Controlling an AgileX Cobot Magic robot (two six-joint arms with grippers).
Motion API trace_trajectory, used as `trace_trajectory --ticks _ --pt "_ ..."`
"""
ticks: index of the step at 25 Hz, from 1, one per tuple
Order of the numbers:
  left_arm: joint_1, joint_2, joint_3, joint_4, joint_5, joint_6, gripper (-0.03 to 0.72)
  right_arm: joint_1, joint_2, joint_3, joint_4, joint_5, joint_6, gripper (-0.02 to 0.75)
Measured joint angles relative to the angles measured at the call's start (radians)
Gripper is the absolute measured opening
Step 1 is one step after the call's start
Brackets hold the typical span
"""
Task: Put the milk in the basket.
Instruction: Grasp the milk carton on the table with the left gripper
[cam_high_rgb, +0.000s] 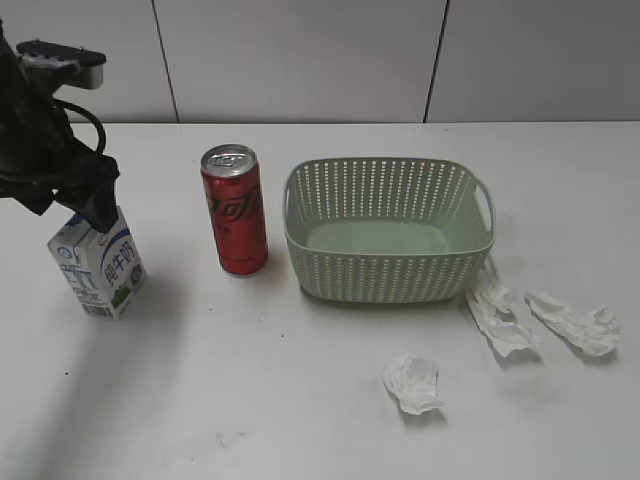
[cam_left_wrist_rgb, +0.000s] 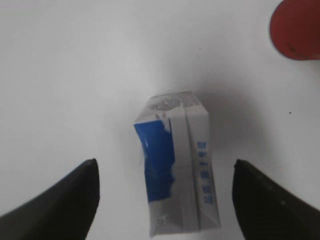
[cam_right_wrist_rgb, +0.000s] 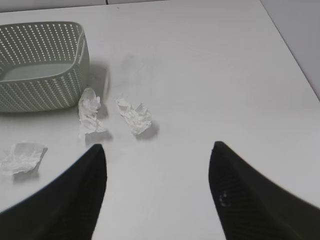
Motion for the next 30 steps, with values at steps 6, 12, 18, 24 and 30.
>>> trace_trajectory --ticks 6,12,18,24,30 --pt "-0.001 0.084 -0.003 -0.003 -0.017 0.001 0.61 0.0 0.0 0.0 0.0 0.0 0.0 0.519" --pt "-0.001 0.132 -0.004 -0.003 -0.037 0.005 0.6 0.0 0.0 0.0 0.0 0.0 0.0 0.519" --pt "-0.001 0.135 -0.004 -0.007 -0.051 0.005 0.402 0.0 0.0 0.0 0.0 0.0 0.0 0.519" --pt "-0.001 0.136 -0.007 -0.008 -0.037 0.007 0.291 0.0 0.0 0.0 0.0 0.0 0.0 0.519" --pt "-0.001 0.138 -0.118 0.031 0.13 0.008 0.291 0.0 0.0 0.0 0.0 0.0 0.0 0.519"
